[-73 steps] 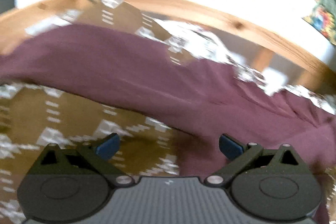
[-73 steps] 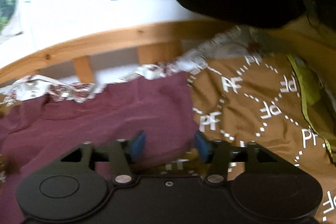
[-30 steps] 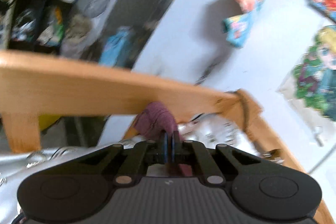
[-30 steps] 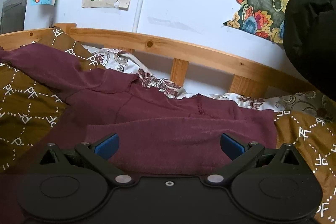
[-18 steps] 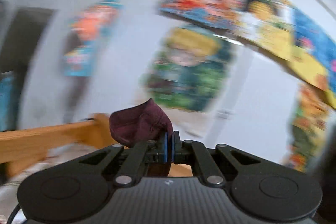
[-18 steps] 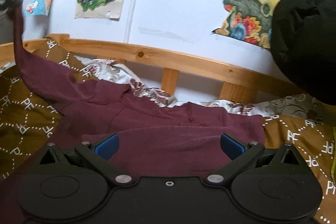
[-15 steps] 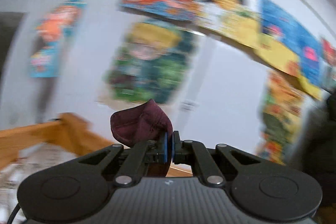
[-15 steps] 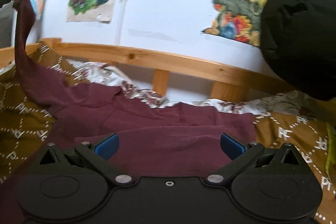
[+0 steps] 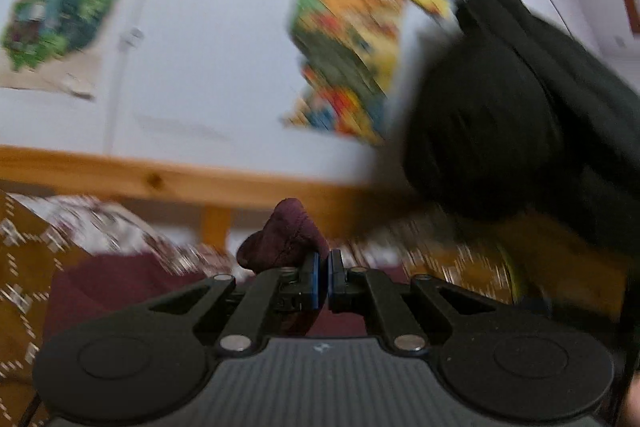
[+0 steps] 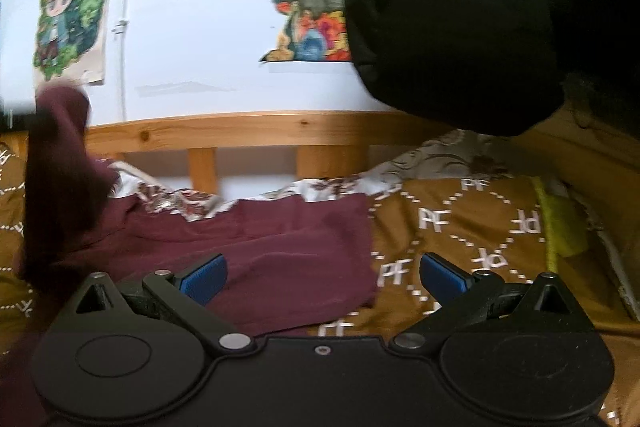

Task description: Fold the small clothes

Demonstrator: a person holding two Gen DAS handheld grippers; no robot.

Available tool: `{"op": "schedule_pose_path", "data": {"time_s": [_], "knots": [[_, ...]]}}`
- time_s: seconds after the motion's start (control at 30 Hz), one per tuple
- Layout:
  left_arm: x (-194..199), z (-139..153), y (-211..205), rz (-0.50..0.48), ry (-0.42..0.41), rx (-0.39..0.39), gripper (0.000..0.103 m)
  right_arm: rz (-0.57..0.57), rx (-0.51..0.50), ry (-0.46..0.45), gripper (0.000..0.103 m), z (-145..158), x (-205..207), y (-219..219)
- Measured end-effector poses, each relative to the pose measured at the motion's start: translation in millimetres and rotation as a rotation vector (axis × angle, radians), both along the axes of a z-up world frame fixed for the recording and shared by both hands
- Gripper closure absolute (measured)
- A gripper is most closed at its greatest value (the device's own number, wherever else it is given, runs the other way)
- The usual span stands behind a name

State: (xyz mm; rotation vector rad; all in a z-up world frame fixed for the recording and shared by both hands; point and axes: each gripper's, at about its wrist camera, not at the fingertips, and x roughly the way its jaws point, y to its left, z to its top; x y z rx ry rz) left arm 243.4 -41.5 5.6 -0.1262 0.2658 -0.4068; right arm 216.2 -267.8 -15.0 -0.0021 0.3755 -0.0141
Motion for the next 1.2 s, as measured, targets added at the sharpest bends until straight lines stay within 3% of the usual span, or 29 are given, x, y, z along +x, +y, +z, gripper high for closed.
{"op": "schedule_pose_path", "data": {"time_s": [0.17, 0.3, 0.37, 0.43, 0.6, 0.73, 0.87, 1.0, 1.1, 1.2], "knots": [[-13, -38, -23, -0.071, 0.073, 0.087, 0.1, -0.039, 0.049, 0.016, 0.001, 0, 4, -17], [-11, -53, -22, -0.077, 0.159, 0.087, 0.097, -0.035, 0.081, 0.037, 0.001, -3, 6, -20], [-10, -56, -19, -0.1, 0.209, 0.07, 0.078, -0.027, 0.078, 0.044, 0.001, -4, 7, -18], [-6, -55, -14, -0.141, 0.259, 0.049, 0.029, -0.018, 0.065, 0.047, 0.001, -5, 8, -13], [-11, -51, 7, -0.176, 0.323, 0.031, 0.015, 0.011, 0.045, 0.06, 0.001, -9, 9, -5], [-15, -38, 32, -0.086, 0.338, 0.085, 0.005, 0.07, 0.06, 0.09, 0.001, -15, 11, 4], [-7, -36, 72, 0.101, 0.372, 0.136, 0.003, 0.182, 0.112, 0.183, 0.001, -25, 15, 17], [7, -50, 124, 0.308, 0.351, 0.146, 0.003, 0.198, 0.122, 0.269, 0.006, -40, 22, 25], [25, -60, 152, 0.377, 0.342, 0.165, 0.017, 0.191, 0.148, 0.335, 0.014, -55, 29, 27], [47, -65, 165, 0.372, 0.343, 0.186, 0.025, 0.191, 0.163, 0.381, 0.019, -65, 31, 27]]}}
